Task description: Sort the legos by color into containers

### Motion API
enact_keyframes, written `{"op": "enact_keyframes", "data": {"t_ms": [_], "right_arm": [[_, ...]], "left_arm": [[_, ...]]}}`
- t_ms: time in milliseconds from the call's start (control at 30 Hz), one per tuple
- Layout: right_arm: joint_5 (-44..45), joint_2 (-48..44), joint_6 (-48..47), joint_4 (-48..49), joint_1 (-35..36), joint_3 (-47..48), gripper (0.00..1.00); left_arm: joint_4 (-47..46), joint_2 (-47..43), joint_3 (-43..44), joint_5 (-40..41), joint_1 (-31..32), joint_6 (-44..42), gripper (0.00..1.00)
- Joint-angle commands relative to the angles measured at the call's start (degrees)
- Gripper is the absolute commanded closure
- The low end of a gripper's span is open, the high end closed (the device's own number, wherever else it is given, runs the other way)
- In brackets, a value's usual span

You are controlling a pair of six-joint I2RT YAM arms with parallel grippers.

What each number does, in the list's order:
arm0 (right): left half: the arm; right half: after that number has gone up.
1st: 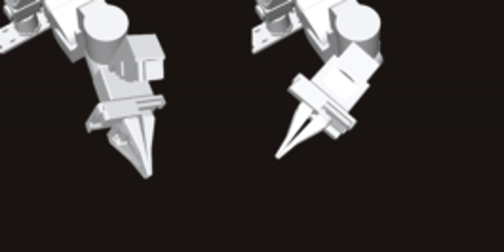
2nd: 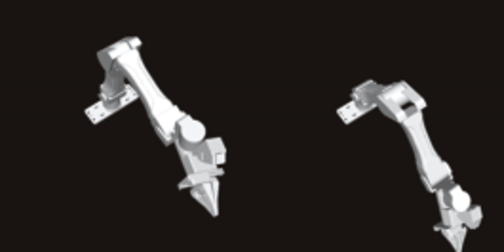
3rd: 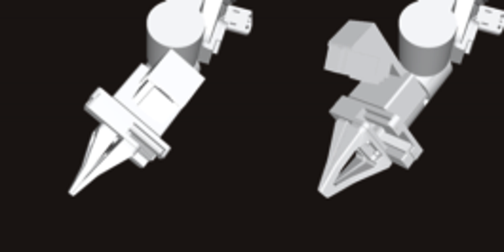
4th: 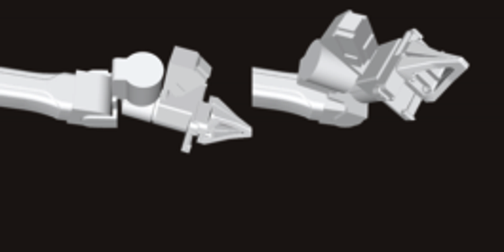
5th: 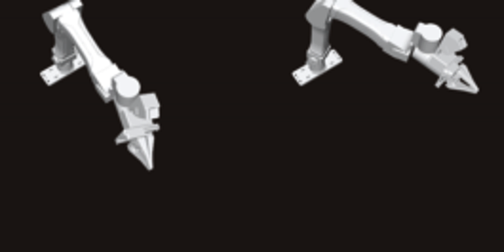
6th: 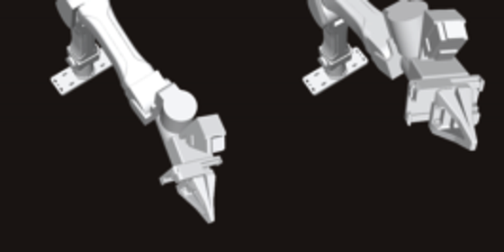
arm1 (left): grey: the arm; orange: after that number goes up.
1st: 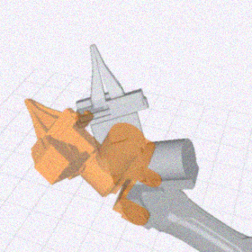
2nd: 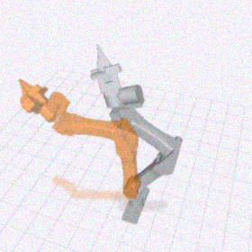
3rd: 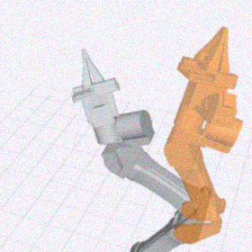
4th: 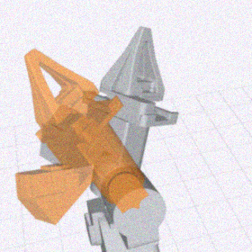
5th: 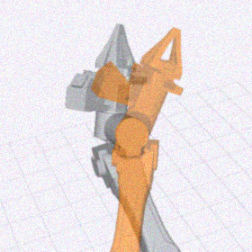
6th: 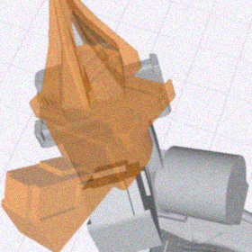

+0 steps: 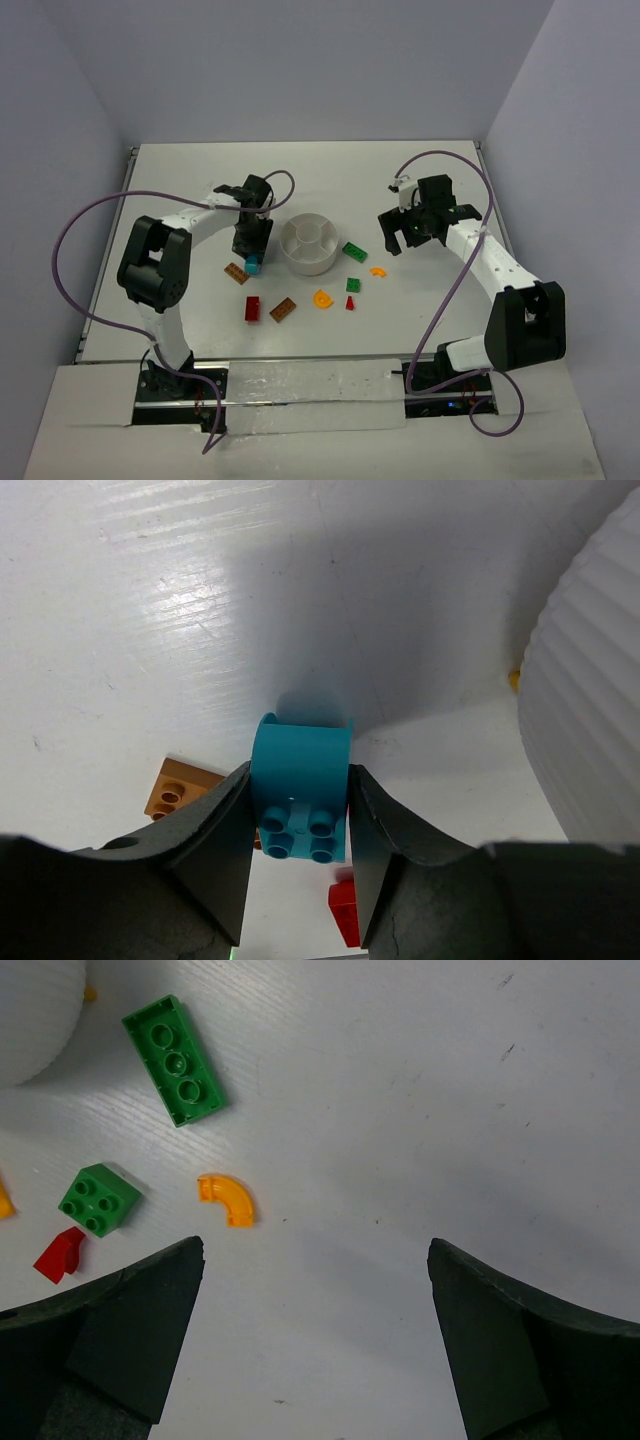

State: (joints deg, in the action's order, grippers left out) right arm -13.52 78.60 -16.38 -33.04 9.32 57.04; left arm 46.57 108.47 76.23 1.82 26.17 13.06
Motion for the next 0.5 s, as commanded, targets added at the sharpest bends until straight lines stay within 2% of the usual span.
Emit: {"op": "enact_keyframes", "data": {"t_ms": [0,100,200,300,367,467], "right_arm": [[0.2,-0.1,-0.5,0.3,-0.5,1.1,0.0],[0.2,-0.1,-0.5,0.3,-0.5,1.2,0.0],[0.2,-0.5,-0.5,0.2,-0.5,1.2,0.0],[0.2,-0.7,-0.8,-0.2,-0.5,1.3,0.0],[0.1,-1.1,-1.1,-0.5,-0.5,1.3,0.0],[-0.3,-0.8,-1.3,-1.6,-0.5,1.8,0.0]], "left_arm": [[0.3,-0.8,1.3,-1.3,0.2,-0.2,0.74],[0.5,-2.2,1.3,-1.3,0.2,-0.6,1.0],[-1.1,-7.0,0.4,0.0,-0.5,0.5,1.0],[-9.2,-15.2,-3.4,-0.8,-3.0,2.6,1.0],[-17.7,-26.3,-8.5,-3.4,-3.7,3.1,1.0],[-28.5,-34.2,-16.6,-7.4,-3.7,1.3,1.0]]}}
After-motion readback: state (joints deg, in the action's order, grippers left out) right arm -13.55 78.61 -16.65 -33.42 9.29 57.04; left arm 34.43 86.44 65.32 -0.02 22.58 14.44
